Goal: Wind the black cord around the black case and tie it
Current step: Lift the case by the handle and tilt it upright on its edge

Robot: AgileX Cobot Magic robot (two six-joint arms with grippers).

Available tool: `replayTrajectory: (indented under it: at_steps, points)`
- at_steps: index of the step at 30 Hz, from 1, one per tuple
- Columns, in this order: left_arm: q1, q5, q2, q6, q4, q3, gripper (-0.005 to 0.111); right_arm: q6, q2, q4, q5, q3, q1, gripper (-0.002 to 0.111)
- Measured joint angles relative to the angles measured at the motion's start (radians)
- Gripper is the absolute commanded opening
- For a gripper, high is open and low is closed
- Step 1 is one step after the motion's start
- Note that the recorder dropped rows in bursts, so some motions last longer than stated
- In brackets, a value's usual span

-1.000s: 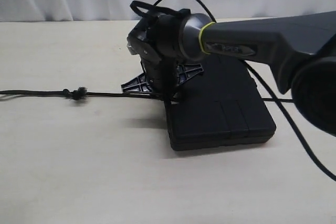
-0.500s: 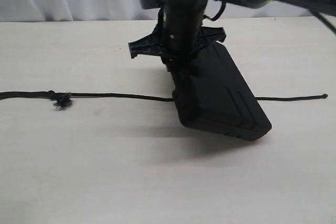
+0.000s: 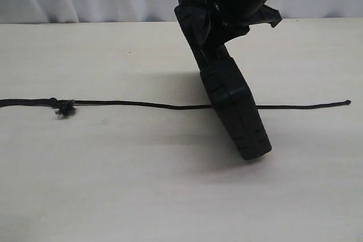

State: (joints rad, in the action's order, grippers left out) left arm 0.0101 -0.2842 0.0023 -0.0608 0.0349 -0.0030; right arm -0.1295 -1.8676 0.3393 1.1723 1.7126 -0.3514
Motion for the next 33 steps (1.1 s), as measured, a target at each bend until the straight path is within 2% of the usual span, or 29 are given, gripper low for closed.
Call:
replayTrajectory:
  at_steps: [7,12,22,33]
  points:
    - [0.0,0.0,0.0,0.0,0.0,0.0,0.0,0.176,0.008,0.24,-0.018,-0.085,0.123,0.004]
    - [0.0,0.0,0.0,0.0,0.0,0.0,0.0,0.214,0.03,0.293,-0.039,-0.139,0.188,0.004]
    - [0.0,0.0,0.0,0.0,0.0,0.0,0.0,0.209,0.047,0.231,-0.061,-0.144,0.2,0.004]
    - [0.0,0.0,0.0,0.0,0.0,0.0,0.0,0.197,0.07,0.042,-0.088,-0.138,0.2,0.004]
